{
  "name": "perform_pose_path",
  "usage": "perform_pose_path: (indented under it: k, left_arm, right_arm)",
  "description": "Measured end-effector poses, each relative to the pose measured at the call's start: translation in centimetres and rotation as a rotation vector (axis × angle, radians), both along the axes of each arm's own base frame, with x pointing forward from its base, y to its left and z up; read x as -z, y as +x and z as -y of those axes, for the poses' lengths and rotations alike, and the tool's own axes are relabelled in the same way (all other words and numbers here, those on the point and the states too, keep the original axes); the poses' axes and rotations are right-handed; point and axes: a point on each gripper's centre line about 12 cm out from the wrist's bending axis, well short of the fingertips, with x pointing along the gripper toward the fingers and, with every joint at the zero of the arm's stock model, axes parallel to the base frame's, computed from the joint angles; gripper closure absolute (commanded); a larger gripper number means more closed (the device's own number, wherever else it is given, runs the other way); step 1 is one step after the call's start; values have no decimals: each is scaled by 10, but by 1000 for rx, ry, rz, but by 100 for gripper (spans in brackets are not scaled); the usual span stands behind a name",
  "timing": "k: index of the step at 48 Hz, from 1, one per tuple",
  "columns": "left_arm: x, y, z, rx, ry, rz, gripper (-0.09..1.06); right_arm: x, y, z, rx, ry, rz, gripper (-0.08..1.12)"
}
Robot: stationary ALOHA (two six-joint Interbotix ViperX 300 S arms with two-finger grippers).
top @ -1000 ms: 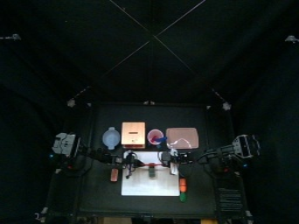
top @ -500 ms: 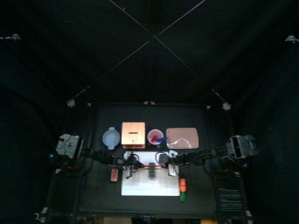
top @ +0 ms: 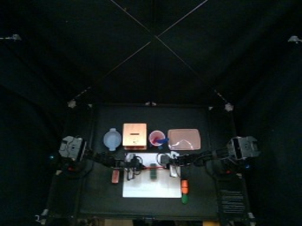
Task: Cut the sushi into 4 pieces with the knife
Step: Cut the sushi into 4 pieces
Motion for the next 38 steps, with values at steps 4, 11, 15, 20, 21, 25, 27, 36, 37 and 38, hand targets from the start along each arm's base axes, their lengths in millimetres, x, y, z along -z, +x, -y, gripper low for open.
perform_pose_path:
  k: [4, 11, 15, 20, 21, 25, 27, 36, 37, 38]
  left_arm:
    - [-2, 1, -6, -6, 6, 4, 77]
    - [-4, 1, -19, -16, 20, 4, 77]
    - [-4, 2, -25, -18, 29, 8, 77]
    - [-6, 2, -29, -17, 37, 11, 77]
    - [-6, 2, -29, -16, 39, 11, 77]
    - [-7, 2, -31, -16, 40, 14, 77]
    - [-9, 2, -31, -14, 42, 17, 77]
    - [-20, 4, -31, -3, 48, 45, 77]
    - [-23, 4, -30, 0, 48, 53, 77]
    - [-26, 4, -29, 6, 51, 62, 77]
  right_arm:
    - [0, 0, 5, 12, -2, 0, 98]
    - [-1, 0, 13, 25, -12, 1, 98]
    - [-1, 0, 18, 35, -15, 3, 98]
    - [-2, 0, 20, 38, -18, 4, 98]
    - [-2, 0, 20, 38, -18, 4, 98]
    - [-2, 0, 20, 39, -19, 6, 98]
    - [-3, 0, 21, 41, -20, 7, 98]
    - [-12, -1, 21, 43, -19, 32, 98]
    - [-14, -1, 21, 43, -20, 38, 98]
    - [-17, -1, 21, 44, -19, 41, 98]
